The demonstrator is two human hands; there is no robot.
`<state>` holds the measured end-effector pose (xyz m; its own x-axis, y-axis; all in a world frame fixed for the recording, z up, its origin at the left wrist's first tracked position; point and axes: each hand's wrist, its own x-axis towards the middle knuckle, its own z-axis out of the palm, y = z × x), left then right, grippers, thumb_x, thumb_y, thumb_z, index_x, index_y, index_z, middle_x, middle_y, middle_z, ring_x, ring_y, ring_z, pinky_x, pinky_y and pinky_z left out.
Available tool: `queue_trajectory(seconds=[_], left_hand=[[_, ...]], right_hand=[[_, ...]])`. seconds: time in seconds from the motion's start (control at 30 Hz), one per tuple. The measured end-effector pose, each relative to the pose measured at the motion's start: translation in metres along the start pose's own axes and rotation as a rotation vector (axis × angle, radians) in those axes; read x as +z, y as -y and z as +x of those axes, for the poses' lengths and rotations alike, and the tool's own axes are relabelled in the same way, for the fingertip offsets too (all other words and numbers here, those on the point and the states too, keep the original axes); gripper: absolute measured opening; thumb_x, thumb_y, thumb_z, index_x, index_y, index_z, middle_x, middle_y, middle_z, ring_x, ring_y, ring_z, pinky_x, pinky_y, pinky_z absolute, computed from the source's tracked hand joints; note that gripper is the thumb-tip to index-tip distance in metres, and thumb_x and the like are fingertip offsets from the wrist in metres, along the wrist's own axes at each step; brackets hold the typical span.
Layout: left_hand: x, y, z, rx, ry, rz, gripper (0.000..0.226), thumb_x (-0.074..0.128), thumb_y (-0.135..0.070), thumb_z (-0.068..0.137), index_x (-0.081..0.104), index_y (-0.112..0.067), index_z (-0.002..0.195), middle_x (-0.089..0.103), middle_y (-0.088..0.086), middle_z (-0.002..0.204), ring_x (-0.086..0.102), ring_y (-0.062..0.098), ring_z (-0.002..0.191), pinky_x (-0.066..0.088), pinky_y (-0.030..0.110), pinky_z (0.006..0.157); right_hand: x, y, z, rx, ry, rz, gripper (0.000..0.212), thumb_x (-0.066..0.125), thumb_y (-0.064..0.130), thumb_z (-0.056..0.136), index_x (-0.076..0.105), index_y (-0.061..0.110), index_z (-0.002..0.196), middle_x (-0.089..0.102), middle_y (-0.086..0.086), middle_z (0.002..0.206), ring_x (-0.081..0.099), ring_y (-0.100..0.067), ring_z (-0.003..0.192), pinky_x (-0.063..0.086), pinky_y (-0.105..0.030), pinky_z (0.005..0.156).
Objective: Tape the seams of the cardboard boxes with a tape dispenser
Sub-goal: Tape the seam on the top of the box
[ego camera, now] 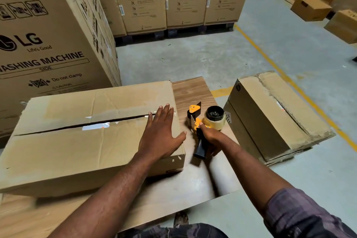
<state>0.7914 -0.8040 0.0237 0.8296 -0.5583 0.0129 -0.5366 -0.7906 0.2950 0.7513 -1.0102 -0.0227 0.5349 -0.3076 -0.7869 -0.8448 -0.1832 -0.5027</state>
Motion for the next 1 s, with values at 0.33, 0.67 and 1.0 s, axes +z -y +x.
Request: queue_trajectory(seconds=[0.33,0.67,1.0], left_hand=[[0.0,0.0,0.002,-0.027,-0.075,-0.087,0.061,0.034,-0.048,0.104,0.024,-0.022,0.158,0.017,-0.005,0.167,0.009,0.012,0.154,0.001,0.039,0.126],[0.001,0.002,0.002,-0.032,-0.093,-0.124,0.053,0.031,-0.031,0.107,0.025,-0.017,0.158,0.021,-0.003,0.166,0.012,0.013,0.153,0.002,0.038,0.126],[-0.001,0.0,-0.002,-0.008,-0.089,-0.153,0.052,0.032,-0.027,0.107,0.027,-0.015,0.158,0.018,0.001,0.167,0.008,0.016,0.154,0.0,0.037,0.126]], right_hand=[[0.039,0.073,-0.044,-0.566,0.189,0.477,0.057,0.034,0.053,0.108,0.058,0.012,0.139,0.061,0.002,0.141,0.054,-0.014,0.133,0.039,-0.034,0.114],[0.044,0.059,-0.051,-0.516,-0.143,0.176,0.056,0.032,0.052,0.108,0.056,0.014,0.142,0.058,-0.007,0.143,0.053,-0.025,0.13,0.041,-0.036,0.103],[0.063,0.056,-0.054,-0.428,-0.01,0.281,0.05,0.045,0.052,0.105,0.062,0.017,0.135,0.065,-0.009,0.127,0.06,-0.023,0.115,0.041,-0.031,0.081]])
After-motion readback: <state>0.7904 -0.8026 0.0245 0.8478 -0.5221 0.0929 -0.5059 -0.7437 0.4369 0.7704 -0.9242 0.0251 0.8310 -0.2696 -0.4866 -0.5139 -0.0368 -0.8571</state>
